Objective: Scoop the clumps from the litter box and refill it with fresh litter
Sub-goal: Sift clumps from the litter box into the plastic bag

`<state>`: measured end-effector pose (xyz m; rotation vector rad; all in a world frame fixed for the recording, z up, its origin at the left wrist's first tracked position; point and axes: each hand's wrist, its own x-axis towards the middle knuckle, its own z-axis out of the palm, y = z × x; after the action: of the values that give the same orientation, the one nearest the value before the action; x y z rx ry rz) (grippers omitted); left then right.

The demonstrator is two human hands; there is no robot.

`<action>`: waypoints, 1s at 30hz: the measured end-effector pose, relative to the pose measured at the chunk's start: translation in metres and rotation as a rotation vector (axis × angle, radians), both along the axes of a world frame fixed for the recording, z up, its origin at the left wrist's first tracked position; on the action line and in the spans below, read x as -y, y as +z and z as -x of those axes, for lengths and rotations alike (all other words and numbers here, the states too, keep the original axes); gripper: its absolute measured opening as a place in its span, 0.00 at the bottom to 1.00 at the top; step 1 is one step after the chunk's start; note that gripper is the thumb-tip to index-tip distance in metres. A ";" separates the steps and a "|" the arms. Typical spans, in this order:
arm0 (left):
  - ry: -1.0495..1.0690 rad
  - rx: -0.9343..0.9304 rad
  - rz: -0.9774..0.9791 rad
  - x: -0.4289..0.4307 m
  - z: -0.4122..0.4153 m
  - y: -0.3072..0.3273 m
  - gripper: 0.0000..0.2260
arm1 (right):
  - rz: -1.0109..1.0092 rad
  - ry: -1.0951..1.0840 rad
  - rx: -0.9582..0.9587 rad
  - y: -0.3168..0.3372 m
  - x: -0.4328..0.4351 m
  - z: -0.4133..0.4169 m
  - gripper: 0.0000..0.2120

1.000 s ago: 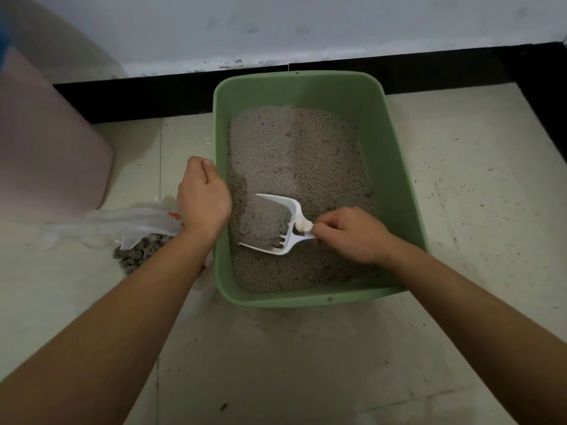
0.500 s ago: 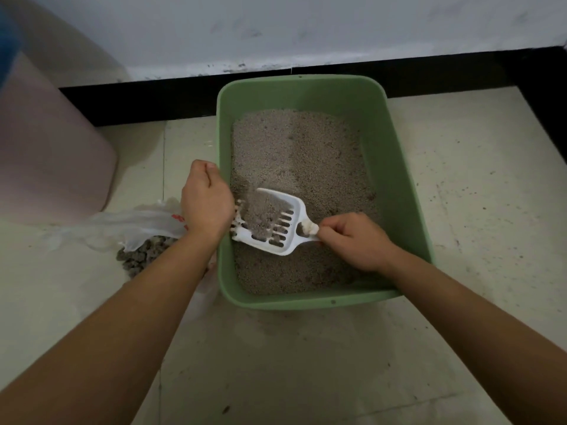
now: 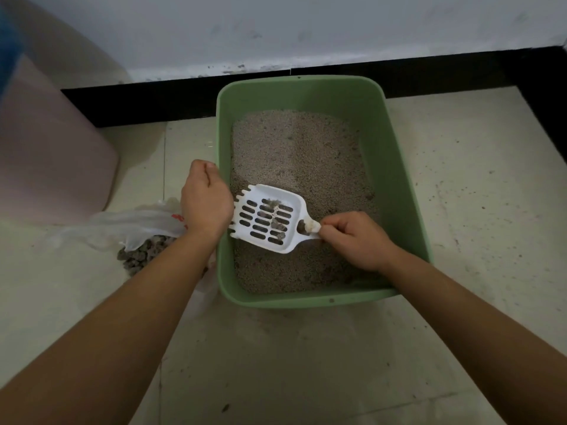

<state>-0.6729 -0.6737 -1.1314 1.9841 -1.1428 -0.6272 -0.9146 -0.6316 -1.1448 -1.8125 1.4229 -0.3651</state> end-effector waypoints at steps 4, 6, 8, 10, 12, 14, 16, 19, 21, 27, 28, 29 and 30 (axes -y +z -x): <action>-0.009 0.014 0.010 0.001 -0.001 0.000 0.11 | 0.014 0.010 -0.033 -0.001 -0.001 0.000 0.18; -0.026 0.025 0.001 0.000 0.000 0.003 0.11 | 0.016 0.007 -0.047 -0.001 0.000 0.000 0.18; -0.063 0.043 -0.022 -0.002 0.000 0.007 0.11 | 0.009 0.014 -0.053 0.002 -0.001 -0.001 0.17; -0.140 0.057 -0.047 0.000 -0.005 0.013 0.11 | 0.010 0.013 -0.053 0.008 -0.004 -0.001 0.17; -0.276 0.111 -0.108 0.004 -0.021 0.021 0.11 | 0.013 -0.011 -0.041 0.013 -0.007 -0.001 0.16; -0.445 0.288 -0.153 0.004 -0.052 0.030 0.13 | 0.011 -0.057 -0.011 0.023 -0.011 -0.006 0.17; -0.581 0.489 -0.111 -0.002 -0.089 0.040 0.13 | 0.012 -0.100 0.031 0.038 -0.015 -0.018 0.23; -0.711 0.659 -0.228 -0.018 -0.141 0.050 0.20 | 0.061 -0.109 0.017 0.065 -0.022 -0.049 0.25; -0.747 0.767 -0.444 -0.028 -0.172 0.053 0.33 | 0.106 -0.062 -0.036 0.078 -0.031 -0.077 0.23; -0.428 0.499 -0.283 -0.053 -0.226 0.045 0.22 | 0.506 0.347 -0.538 0.076 -0.067 -0.158 0.19; -0.399 0.452 -0.282 -0.053 -0.227 0.045 0.20 | 0.585 0.399 -0.621 0.074 -0.072 -0.164 0.18; -0.388 0.429 -0.284 -0.053 -0.228 0.045 0.19 | 0.622 0.420 -0.673 0.073 -0.076 -0.168 0.19; -0.385 0.418 -0.290 -0.052 -0.227 0.045 0.18 | 0.646 0.427 -0.697 0.072 -0.079 -0.169 0.20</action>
<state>-0.4455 -0.6219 -1.0864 2.2228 -1.8034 -0.6113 -0.7458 -0.5526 -1.0732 -2.9056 1.3736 0.0648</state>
